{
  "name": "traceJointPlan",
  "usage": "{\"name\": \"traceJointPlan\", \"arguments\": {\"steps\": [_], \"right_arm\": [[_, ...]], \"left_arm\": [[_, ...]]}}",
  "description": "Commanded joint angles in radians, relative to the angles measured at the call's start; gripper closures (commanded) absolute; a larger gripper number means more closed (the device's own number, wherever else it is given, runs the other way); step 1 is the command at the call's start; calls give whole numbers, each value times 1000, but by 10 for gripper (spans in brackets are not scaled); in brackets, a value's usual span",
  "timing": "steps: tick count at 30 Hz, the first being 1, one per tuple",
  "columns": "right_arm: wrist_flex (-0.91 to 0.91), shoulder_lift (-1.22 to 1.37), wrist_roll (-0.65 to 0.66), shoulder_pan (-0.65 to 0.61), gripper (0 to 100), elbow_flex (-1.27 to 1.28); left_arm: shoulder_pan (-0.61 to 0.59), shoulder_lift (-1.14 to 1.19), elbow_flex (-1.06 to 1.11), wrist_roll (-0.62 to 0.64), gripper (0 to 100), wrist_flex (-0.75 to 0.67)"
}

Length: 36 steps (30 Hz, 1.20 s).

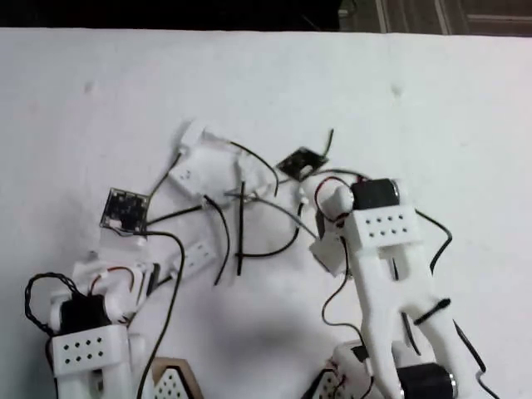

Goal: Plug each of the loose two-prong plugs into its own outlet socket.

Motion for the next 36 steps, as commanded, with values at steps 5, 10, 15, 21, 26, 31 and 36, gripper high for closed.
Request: {"name": "traceJointPlan", "arguments": {"steps": [5,10,15,21,26,31,36], "right_arm": [[10,-216,-127,-24,981,-15],[-25,-366,-249,-148,981,-11],[-119,-495,-387,-297,981,-9],[-189,-559,-506,-433,981,-6],[-278,-575,-545,-518,981,95],[-420,-610,-545,-576,981,242],[-556,-610,-539,-591,981,370]], "left_arm": [[10,-10,-175,129,755,-15],[96,-10,-261,212,755,-15],[222,-10,-310,296,755,-28],[372,-10,-308,430,755,-110],[472,-12,-315,476,755,-112],[535,-12,-316,477,755,-114],[596,-16,-316,474,755,-109]]}}
